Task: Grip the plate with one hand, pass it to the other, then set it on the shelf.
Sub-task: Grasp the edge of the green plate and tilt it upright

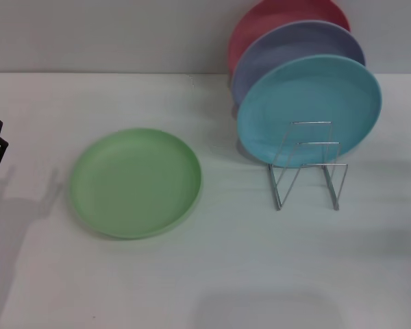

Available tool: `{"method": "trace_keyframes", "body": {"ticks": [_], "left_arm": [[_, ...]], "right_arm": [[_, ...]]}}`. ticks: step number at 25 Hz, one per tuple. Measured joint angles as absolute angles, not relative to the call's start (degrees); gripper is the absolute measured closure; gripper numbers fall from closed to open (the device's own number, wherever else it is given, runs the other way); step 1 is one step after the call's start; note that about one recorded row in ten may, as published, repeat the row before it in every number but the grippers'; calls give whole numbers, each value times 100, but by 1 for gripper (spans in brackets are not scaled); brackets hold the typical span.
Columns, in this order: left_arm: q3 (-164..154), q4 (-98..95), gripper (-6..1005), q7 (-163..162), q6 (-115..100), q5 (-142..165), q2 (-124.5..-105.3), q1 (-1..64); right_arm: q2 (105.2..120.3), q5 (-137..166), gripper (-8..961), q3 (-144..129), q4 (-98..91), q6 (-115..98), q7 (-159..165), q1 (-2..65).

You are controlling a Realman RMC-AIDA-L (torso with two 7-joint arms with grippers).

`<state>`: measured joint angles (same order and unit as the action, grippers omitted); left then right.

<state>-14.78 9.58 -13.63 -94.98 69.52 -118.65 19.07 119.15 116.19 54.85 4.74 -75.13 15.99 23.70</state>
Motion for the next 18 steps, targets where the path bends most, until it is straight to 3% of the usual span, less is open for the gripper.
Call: {"method": "trace_keyframes", "body": {"ticks": [18], "left_arm": [[-1527,935,186,-1362,-9490,6961,-11874,1907]], "right_arm": [[11909,11619,342,5485,457,-7527,1554,2361]]}}
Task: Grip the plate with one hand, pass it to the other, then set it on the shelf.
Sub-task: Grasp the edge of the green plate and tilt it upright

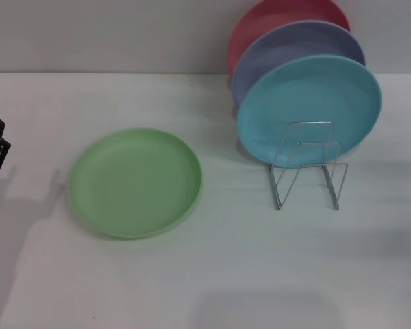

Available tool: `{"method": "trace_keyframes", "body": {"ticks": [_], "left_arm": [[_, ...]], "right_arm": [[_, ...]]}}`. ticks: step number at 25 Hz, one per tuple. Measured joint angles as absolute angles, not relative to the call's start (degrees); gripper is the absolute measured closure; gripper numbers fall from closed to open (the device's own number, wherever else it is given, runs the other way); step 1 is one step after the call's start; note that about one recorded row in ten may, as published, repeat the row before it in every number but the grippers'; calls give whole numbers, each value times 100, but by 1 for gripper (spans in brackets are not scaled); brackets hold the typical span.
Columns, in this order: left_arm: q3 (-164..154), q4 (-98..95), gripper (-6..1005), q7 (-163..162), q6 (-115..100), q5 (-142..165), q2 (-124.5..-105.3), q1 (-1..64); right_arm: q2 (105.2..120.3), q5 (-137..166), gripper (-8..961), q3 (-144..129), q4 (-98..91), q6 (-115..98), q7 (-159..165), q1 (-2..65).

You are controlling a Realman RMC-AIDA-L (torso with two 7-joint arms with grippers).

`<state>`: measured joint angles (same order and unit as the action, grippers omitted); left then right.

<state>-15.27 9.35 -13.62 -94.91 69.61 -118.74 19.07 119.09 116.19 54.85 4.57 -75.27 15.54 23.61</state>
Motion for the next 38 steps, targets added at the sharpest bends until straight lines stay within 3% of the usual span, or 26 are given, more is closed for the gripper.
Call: {"method": "trace_keyframes", "body": {"ticks": [8,20,38], "left_arm": [[-1578,404,186,-2408,-9893,7416,-11845,1963],[-2607,-2516,187,-7033,-9648,8686,-11798,2768],[-3745,-5658,187,-10912,-9167,10343,-11719,3074]], "right_arm": [[11909,11619,343,5485,472,-7497,1557,2364],[11918,11619,342,5485,465,-7470,1561,2370],[11912,11619,342,5484,439,-7379,1555,2423]]}}
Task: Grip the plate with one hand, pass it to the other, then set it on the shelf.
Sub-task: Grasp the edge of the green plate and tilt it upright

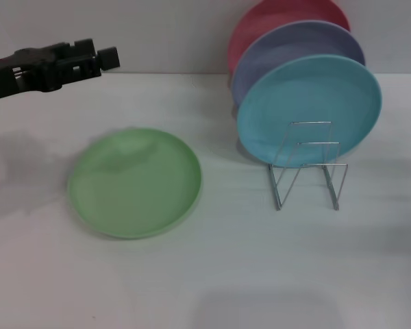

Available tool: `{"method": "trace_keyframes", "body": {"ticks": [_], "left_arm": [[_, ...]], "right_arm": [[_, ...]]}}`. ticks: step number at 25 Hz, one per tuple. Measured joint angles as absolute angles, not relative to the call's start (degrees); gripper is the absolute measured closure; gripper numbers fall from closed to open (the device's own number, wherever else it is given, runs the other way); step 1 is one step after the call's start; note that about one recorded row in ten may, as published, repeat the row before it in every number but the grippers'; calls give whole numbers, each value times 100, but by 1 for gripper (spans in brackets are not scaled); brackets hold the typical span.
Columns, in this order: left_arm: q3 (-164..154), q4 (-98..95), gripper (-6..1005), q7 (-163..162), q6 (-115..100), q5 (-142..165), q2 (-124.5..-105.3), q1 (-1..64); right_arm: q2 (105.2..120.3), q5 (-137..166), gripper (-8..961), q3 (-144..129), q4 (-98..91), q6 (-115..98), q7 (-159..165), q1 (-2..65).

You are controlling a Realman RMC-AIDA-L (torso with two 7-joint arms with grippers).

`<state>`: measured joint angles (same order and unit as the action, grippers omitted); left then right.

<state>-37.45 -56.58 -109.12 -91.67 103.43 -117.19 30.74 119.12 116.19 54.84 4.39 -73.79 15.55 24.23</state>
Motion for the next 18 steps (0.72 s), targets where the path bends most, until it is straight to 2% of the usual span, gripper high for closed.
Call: {"method": "trace_keyframes", "body": {"ticks": [6,18], "left_arm": [[-3754,-6529,188,-12183,-9153,11519,-11684,3319],[-4470,-7417,188,-13450,-8532,13034,-11792,3532]], "right_arm": [[11918,11619,342,5485,439,-7371,1553,2394],[11918,11619,342,5484,436,-7371,1565,2356]]}}
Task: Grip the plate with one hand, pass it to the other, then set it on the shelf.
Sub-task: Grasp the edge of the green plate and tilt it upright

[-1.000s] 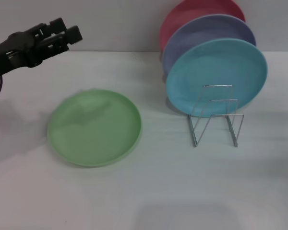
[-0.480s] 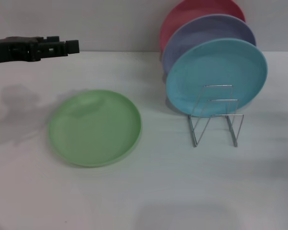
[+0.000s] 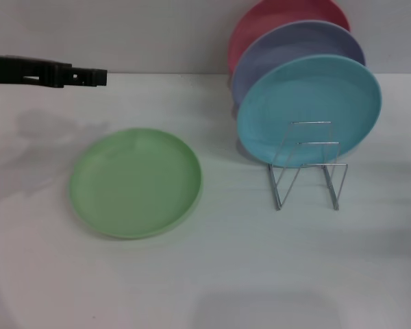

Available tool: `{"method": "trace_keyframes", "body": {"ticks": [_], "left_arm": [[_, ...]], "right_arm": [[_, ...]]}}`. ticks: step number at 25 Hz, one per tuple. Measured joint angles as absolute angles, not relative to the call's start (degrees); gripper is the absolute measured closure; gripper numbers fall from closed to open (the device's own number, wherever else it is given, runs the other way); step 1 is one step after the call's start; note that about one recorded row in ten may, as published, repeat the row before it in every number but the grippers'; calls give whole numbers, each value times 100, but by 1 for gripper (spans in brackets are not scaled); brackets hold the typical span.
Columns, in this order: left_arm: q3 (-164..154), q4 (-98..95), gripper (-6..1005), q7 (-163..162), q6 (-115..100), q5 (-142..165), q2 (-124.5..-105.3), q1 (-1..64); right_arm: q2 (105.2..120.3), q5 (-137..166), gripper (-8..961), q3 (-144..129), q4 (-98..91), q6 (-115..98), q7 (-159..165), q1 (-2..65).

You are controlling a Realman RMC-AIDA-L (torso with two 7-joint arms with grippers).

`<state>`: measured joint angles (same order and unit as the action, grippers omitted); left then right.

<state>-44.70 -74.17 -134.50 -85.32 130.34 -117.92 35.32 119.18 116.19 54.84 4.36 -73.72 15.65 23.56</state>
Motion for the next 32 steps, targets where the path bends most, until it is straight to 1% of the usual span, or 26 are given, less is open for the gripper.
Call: {"method": "trace_keyframes", "body": {"ticks": [4,6,11,21,27,32], "left_arm": [[-4864,-7433,188,-13509,-8050,13055,-11826,3517],[-5447,-7416,188,-13464,-7427,12891,-11855,3390],[-6102,-7394,189,-13515,-6709,12746,-11854,3236],[-6256,-7336,189,-13809,-6159,13047,-11842,3280],[-5722,-7510,188,-13955,-6876,13542,-11798,3557],[-5506,-7620,189,-13381,-7400,13344,-11796,3595]], "right_arm": [[11918,11619,343,5484,432,-7350,1565,2355],[11918,11619,343,5484,431,-7317,1564,2355],[11918,11619,343,5484,406,-7313,1564,2348],[11909,11619,344,5484,387,-7300,1555,2357],[11900,11617,343,5484,386,-7291,1552,2363],[11900,11614,343,5484,370,-7242,1544,2376]]}}
